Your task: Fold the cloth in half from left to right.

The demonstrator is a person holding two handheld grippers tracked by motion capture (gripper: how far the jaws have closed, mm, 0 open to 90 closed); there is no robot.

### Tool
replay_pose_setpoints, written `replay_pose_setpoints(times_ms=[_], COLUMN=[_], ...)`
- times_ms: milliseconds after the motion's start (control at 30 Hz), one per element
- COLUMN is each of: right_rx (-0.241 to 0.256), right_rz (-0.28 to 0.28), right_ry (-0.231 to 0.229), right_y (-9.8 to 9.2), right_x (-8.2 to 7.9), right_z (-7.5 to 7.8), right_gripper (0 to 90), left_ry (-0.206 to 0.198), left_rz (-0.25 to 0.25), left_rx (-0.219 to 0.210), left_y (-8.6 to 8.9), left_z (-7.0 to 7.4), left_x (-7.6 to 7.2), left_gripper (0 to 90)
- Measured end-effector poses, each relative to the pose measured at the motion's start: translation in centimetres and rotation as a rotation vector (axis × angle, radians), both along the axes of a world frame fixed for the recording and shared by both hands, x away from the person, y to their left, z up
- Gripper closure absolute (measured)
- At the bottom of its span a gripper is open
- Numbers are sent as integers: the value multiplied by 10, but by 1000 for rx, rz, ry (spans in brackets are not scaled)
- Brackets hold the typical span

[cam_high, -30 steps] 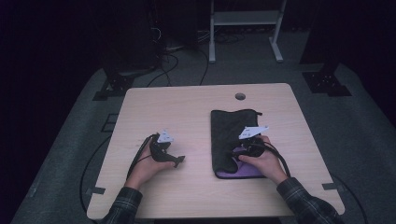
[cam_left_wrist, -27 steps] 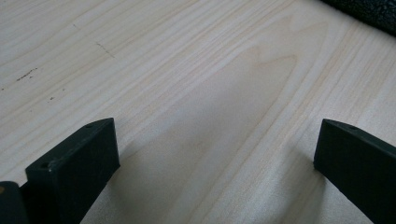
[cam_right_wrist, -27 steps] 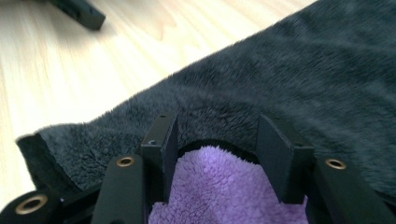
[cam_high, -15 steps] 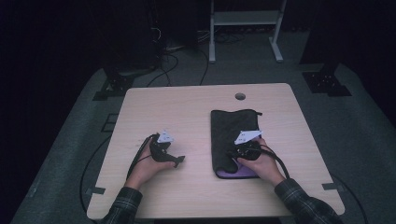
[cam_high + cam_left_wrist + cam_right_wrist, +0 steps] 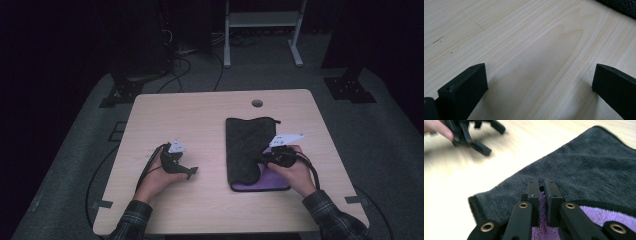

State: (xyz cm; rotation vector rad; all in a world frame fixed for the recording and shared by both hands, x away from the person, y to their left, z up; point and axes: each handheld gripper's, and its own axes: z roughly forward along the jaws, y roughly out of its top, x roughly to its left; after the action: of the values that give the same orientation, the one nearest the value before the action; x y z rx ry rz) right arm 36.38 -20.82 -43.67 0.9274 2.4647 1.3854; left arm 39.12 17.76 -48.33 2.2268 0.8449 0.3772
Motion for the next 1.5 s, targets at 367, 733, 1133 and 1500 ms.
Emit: replay_pose_setpoints(times_ms=[367,733,1133,1500], right_rx=[5,-131,-131,-236], right_rz=[-64,-101,-171,-149], right_ry=[6,5,-17,5], right_y=[-37,-51,-78,-69], right_x=[-23,-38,-56,-43], right_z=[-1,-19,-16,-34], right_gripper=[834,802,710,500], left_ry=[0,-2,-2,-3], left_rz=[3,2,3,5], left_rx=[-5,-4,-4,-6], left_y=[0,0,0,0], left_z=[0,0,0,0], left_x=[0,0,0,0], left_gripper=[0,0,0,0])
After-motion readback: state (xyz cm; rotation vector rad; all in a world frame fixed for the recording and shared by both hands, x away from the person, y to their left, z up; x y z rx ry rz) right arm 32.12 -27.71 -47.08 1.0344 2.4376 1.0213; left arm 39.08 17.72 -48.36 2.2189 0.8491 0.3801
